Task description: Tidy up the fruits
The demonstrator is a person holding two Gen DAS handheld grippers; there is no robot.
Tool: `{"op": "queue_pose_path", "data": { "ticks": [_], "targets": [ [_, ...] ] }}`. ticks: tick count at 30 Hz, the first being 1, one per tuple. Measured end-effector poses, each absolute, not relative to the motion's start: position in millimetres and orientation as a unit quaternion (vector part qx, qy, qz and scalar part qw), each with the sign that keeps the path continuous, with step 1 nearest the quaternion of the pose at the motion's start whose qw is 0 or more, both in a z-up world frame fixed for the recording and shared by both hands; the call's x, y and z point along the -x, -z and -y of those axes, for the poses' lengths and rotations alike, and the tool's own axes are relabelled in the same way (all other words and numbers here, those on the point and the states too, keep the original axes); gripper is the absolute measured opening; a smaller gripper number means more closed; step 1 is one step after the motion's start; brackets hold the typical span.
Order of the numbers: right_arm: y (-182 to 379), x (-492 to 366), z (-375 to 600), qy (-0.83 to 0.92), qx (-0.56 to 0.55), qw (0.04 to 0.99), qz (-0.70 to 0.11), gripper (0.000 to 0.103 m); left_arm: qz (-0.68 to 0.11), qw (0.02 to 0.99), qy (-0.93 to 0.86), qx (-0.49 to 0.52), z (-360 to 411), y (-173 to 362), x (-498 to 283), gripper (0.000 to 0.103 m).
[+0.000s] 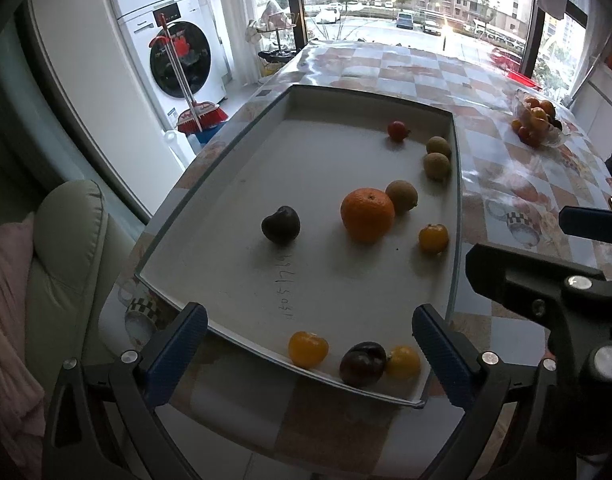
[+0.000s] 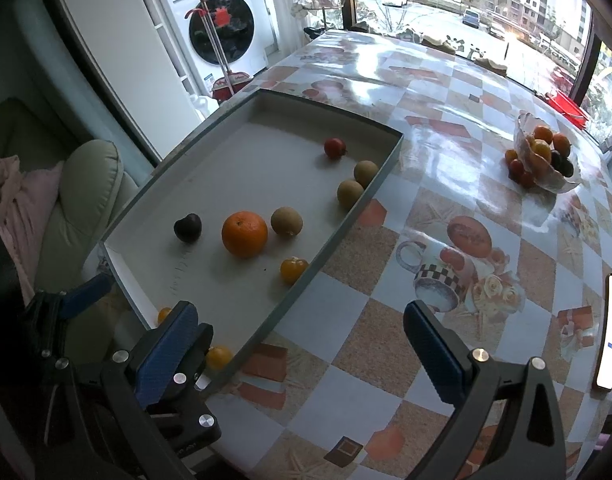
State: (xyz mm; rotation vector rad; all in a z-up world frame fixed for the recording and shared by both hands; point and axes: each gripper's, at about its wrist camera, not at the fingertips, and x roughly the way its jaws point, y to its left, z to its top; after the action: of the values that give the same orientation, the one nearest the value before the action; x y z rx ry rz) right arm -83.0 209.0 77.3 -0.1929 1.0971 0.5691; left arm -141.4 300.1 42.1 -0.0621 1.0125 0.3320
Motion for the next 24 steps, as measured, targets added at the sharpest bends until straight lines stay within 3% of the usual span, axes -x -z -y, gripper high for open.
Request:
{"op": "queue_pose_path", "data": {
  "ticks": [24],
  "targets": [
    [-80.0,81.2,-217.4,-0.251,0.142,0.825,-0.486,0.103,-0.486,0.860,-0.153,0.020,-295.7,-42.1,140.7,0.103]
  ]
}}
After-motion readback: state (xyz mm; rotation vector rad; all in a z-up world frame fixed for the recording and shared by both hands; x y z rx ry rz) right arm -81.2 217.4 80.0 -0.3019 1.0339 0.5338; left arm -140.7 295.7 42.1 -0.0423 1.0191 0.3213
